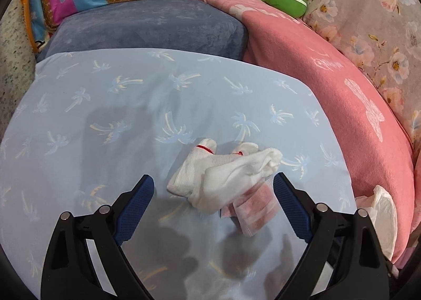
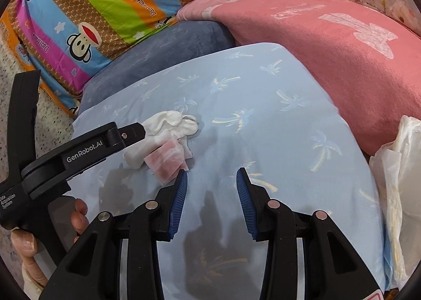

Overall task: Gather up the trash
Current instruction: 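Lower the left gripper onto the white sock and close it while the right gripper closes on the pink cloth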

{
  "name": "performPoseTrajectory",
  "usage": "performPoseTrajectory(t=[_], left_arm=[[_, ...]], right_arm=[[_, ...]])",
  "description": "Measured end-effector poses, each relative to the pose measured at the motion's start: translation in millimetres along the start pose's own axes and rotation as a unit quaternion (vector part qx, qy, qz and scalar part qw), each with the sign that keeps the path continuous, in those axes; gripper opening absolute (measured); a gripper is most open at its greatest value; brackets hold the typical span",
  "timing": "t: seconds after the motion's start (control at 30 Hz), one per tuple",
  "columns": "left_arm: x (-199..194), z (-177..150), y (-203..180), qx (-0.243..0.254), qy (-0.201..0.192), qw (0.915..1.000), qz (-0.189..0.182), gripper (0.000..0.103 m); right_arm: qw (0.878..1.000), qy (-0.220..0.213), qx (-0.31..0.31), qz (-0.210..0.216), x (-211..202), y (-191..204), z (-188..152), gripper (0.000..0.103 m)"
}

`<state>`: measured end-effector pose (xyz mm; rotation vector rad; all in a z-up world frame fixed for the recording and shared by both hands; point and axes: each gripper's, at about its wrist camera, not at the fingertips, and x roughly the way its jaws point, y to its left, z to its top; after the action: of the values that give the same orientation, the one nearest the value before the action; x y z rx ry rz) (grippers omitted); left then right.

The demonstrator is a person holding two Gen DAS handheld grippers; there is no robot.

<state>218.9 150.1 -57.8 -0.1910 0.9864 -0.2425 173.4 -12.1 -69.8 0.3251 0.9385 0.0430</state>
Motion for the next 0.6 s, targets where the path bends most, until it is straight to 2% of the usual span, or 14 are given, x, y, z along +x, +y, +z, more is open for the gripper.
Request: performPoseTrajectory(t=[0.1, 0.2, 0.23, 0.3, 0.4, 0.6], left_arm=[[10, 2, 2, -0.002, 0.017, 0.9998, -0.011, 0.064], [15, 3, 6, 0.002, 0.021, 0.9997, -0.015, 0.048], [15, 3, 7, 0.004, 0.024, 0.9996, -0.017, 0.046], [15, 3, 8, 0.010, 0.026, 0.9994, -0.022, 0.033], [13, 4, 10, 0.018, 0.023, 0.9993, -0.022, 0.022], [8, 7, 13, 0.026, 0.014, 0.9994, -0.018, 0.016]], right_arm=[[1.000, 0.008, -0.006, 0.002, 12, 9, 1, 0.039], [1.000, 0.016, -0.012, 0.005, 23, 16, 2, 0.039], [1.000, 0.017, -0.014, 0.005, 26, 18, 3, 0.039], [1.000, 0.021, -0.017, 0.007, 33, 23, 5, 0.039], [0.999, 0.031, -0.014, 0.023, 43, 28, 7, 0.039], [0.999, 0.042, -0.016, 0.026, 61, 37, 10, 0.039]])
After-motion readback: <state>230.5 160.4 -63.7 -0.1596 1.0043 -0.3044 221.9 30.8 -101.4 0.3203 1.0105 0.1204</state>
